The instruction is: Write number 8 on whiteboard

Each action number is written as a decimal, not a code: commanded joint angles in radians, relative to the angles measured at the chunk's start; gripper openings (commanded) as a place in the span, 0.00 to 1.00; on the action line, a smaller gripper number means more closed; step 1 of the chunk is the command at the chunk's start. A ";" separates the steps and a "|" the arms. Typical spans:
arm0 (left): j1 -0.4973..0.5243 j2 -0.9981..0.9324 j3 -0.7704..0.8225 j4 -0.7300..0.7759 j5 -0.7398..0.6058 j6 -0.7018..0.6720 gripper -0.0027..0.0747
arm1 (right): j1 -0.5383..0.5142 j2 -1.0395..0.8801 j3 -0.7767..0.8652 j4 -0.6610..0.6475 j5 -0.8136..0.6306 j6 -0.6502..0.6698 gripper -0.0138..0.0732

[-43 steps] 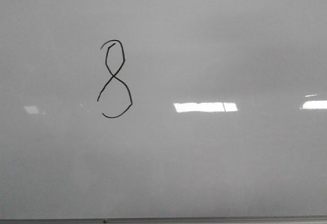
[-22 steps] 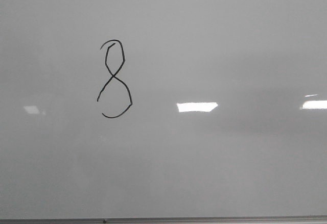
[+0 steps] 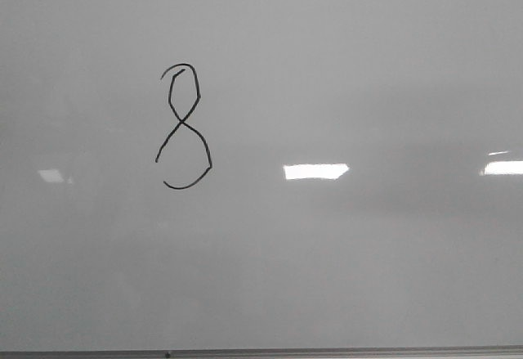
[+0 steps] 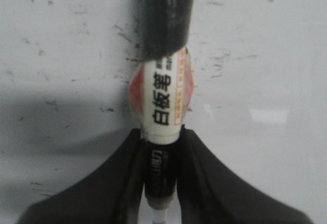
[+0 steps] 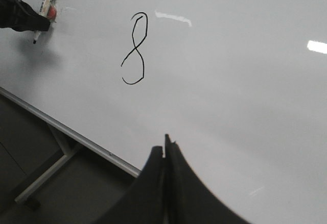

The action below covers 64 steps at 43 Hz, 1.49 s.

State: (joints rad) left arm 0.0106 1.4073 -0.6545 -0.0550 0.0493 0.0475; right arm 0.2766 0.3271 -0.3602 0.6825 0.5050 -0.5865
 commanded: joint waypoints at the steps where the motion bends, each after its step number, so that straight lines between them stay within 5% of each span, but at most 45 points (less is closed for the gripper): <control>1: 0.000 -0.021 -0.026 -0.010 -0.064 -0.010 0.36 | -0.006 0.006 -0.026 0.017 -0.060 -0.004 0.08; 12: 0.000 -0.031 -0.026 -0.010 -0.057 -0.010 0.53 | -0.006 0.006 -0.026 0.017 -0.060 -0.004 0.08; 29: -0.002 -0.351 -0.022 -0.008 0.199 -0.010 0.53 | -0.006 0.006 -0.025 0.017 -0.061 -0.004 0.08; 35: -0.002 -0.529 0.017 -0.008 0.225 -0.010 0.42 | -0.006 0.006 -0.025 0.017 -0.061 -0.004 0.08; 47: -0.002 -0.874 0.175 -0.008 0.232 -0.010 0.01 | -0.006 0.006 -0.025 0.017 -0.061 -0.004 0.08; 64: -0.002 -1.059 0.240 -0.008 0.250 -0.010 0.01 | -0.006 0.006 -0.025 0.017 -0.061 -0.004 0.08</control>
State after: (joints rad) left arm 0.0106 0.3446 -0.3880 -0.0550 0.3762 0.0475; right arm 0.2766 0.3255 -0.3595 0.6825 0.5050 -0.5847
